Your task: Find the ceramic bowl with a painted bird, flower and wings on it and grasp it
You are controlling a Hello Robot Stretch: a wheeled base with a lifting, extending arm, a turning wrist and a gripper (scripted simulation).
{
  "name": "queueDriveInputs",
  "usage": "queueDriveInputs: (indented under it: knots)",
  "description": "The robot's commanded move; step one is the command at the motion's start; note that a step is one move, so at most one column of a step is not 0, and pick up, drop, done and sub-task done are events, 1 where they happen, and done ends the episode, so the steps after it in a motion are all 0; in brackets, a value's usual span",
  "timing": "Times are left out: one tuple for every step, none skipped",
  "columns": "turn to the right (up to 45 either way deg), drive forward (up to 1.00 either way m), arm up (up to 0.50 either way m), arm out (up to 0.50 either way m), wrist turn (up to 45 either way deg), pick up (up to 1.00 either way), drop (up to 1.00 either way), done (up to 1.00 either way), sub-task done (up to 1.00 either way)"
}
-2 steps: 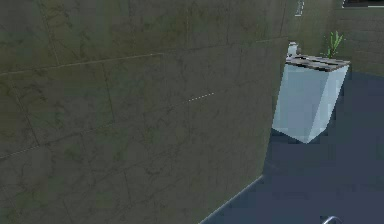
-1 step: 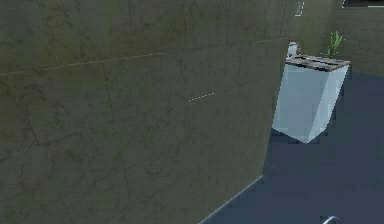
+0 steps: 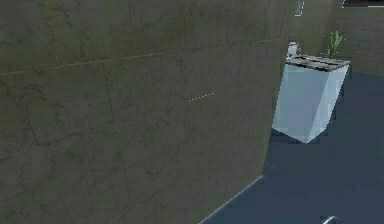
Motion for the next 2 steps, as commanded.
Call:
queueDriveInputs:
  knots:
    - [0.0, 0.00, 0.00, 0.00, 45.0, 0.00, 0.00, 0.00, 0.00]
    - [0.0, 0.00, 0.00, 0.00, 24.0, 0.00, 0.00, 0.00, 0.00]
